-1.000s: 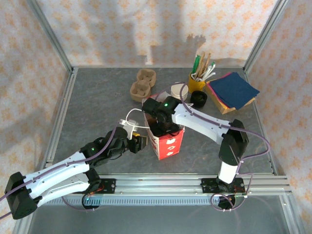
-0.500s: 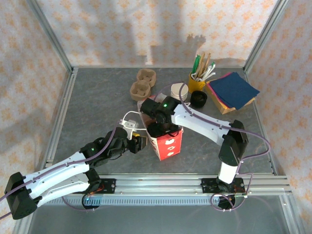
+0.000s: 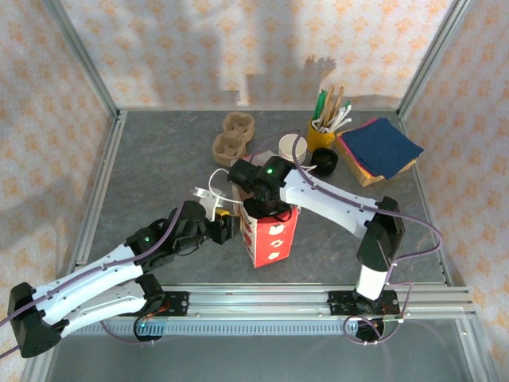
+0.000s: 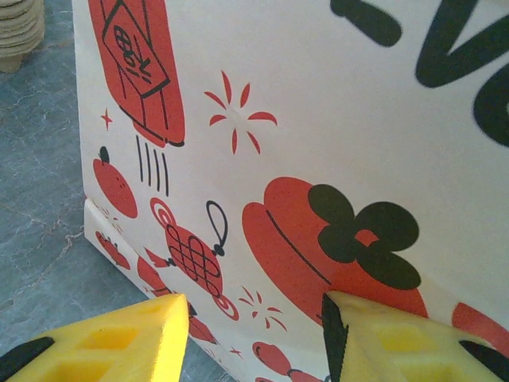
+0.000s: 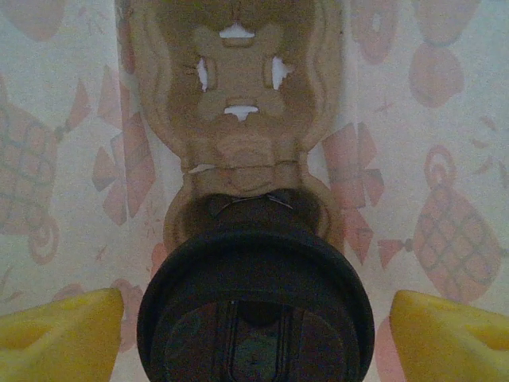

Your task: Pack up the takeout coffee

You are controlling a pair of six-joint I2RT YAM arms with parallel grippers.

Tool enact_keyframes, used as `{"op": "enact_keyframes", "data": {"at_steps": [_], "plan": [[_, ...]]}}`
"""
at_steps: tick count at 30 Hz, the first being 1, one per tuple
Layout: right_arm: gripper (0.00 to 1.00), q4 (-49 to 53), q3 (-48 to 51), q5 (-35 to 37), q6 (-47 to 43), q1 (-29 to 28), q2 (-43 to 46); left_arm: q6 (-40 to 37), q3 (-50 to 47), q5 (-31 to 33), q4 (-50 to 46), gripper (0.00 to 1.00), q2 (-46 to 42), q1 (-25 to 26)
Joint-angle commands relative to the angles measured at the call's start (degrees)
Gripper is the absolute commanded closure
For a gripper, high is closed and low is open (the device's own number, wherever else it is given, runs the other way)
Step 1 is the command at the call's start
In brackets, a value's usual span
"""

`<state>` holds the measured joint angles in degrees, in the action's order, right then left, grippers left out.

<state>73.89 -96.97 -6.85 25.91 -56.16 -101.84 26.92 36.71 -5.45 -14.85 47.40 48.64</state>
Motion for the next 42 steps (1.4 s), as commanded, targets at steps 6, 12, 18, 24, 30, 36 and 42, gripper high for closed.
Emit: {"op": "enact_keyframes", "data": {"at_steps": [6, 12, 18, 24, 30, 36, 42], "plan": [[0.15, 0.3, -3.7, 1.9, 0.9, -0.6, 0.6, -0.3, 0.0, 0.8, 0.5, 0.49, 0.1, 0.1], [0.19, 1.0, -2.4, 2.3, 0.8, -0.5, -0.9, -0.4, 0.3, 0.8, 0.5, 0.49, 0.2, 0.1], [0.28, 1.0, -2.6, 2.4, 1.1, -0.6, -1.3, -0.5, -0.1, 1.1, 0.3, 0.49, 0.3, 0.1], [0.29, 1.0, -1.3, 3.3, 1.5, -0.6, -1.6, -0.7, 0.0, 1.3, 0.1, 0.49, 0.8, 0.2], [0.3, 1.1, -2.1, 3.9, 0.6, -1.1, -1.9, -0.7, 0.4, 1.4, 0.0, 0.49, 1.2, 0.1], [0.31, 1.0, -5.2, 2.6, -0.6, -1.2, -0.9, -0.7, 0.5, 1.7, -0.2, 0.49, 1.4, 0.1], [0.27, 1.1, -9.7, 3.9, -1.9, -1.2, 1.2, -0.8, 0.7, 1.9, -0.7, 0.49, 1.6, 0.1]]}}
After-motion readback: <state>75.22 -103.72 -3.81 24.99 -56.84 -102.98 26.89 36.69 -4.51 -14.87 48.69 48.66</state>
